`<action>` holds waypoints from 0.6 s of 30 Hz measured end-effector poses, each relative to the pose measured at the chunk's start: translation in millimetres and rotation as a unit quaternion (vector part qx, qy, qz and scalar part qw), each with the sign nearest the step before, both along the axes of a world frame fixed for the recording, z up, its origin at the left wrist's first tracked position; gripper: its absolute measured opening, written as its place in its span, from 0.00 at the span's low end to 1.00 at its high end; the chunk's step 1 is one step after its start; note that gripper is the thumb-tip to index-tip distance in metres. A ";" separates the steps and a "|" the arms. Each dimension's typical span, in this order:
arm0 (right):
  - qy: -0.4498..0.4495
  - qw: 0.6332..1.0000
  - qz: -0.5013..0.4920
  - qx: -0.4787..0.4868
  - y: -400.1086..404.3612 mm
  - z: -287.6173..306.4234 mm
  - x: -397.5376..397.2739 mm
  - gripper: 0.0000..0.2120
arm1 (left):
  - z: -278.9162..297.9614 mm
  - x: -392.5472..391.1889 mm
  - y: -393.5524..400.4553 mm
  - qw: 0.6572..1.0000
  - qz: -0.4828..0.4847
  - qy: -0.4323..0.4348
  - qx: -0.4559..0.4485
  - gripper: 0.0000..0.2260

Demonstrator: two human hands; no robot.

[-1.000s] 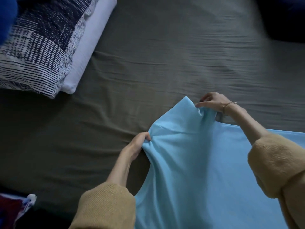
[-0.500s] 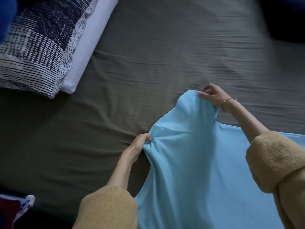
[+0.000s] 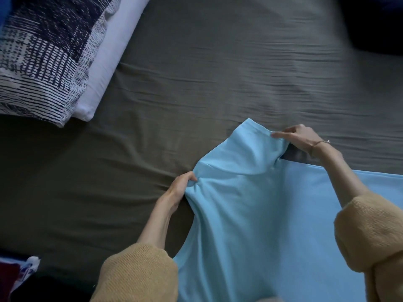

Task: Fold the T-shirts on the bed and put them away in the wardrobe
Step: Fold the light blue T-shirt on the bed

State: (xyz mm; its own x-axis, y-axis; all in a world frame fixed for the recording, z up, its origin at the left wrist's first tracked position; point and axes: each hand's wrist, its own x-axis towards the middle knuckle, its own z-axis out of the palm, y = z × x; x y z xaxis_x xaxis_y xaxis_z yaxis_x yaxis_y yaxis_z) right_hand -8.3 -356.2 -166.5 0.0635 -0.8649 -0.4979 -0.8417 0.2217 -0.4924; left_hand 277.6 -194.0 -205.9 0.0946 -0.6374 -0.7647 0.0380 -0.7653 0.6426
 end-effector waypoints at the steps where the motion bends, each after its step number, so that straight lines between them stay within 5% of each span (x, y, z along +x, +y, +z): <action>1: -0.006 0.999 0.037 -0.008 3.0 -1.6 -2.7 0.16 | -0.2 0.1 0.4 1.000 0.004 0.000 -0.001 0.10; 5: -0.017 0.992 0.050 -0.119 9.6 -11.2 2.1 0.13 | 1.4 -2.0 1.2 1.000 0.015 -0.003 0.002 0.12; 13: 0.155 0.952 -0.043 -0.262 33.4 -17.2 15.2 0.17 | 9.4 -11.8 16.5 0.991 0.096 -0.018 -0.089 0.08; 18: -0.009 0.925 0.106 -0.366 105.4 -5.6 52.6 0.05 | 20.7 -5.1 35.1 0.990 0.047 -0.061 -0.122 0.06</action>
State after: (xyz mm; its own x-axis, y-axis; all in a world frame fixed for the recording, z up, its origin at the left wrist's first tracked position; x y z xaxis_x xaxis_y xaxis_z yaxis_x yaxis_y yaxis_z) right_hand 44.3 -250.8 -172.1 0.2732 -0.9370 0.2176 -0.8185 -0.3452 -0.4592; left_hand 272.6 -158.9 -185.2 0.2445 -0.7852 -0.5689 0.0122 -0.5842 0.8115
